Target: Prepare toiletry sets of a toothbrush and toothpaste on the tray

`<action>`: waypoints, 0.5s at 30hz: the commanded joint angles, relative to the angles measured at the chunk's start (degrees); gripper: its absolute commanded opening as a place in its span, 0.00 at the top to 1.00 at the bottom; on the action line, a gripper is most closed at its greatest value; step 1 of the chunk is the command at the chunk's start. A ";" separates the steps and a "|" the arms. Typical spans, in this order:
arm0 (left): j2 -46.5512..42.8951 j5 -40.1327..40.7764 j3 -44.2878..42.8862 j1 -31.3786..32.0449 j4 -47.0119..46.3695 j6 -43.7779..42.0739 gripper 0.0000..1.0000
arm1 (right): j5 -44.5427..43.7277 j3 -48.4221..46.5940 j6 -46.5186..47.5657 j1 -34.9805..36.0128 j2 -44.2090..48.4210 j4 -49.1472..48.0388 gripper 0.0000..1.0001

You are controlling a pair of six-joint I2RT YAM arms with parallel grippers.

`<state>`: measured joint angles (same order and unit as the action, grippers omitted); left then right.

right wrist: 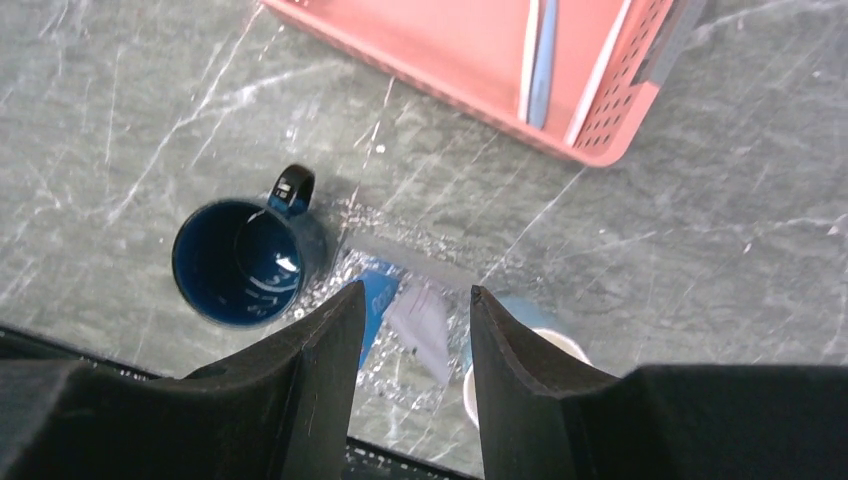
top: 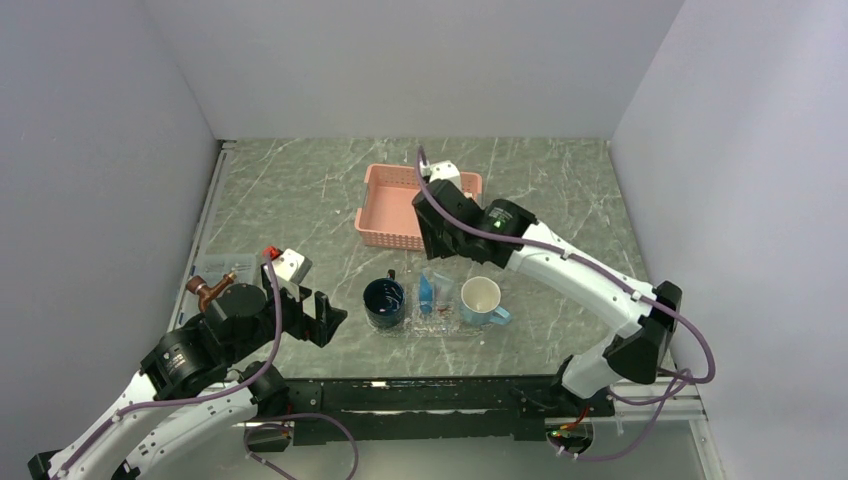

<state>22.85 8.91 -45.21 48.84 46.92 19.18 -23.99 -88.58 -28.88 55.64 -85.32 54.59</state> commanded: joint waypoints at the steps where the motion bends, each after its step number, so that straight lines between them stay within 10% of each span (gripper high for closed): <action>1: 0.61 0.76 0.08 0.25 -2.22 0.32 0.01 | 1.11 -4.63 4.01 -4.02 -2.97 -0.83 0.54; 15: 0.10 1.20 0.18 0.17 -2.10 0.51 0.01 | 9.33 -10.07 8.57 -15.82 -17.13 -6.78 0.55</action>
<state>23.18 8.97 -45.21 48.84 46.96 19.20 -17.85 -95.77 -22.17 42.09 -99.74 51.88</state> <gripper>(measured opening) 0.994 0.449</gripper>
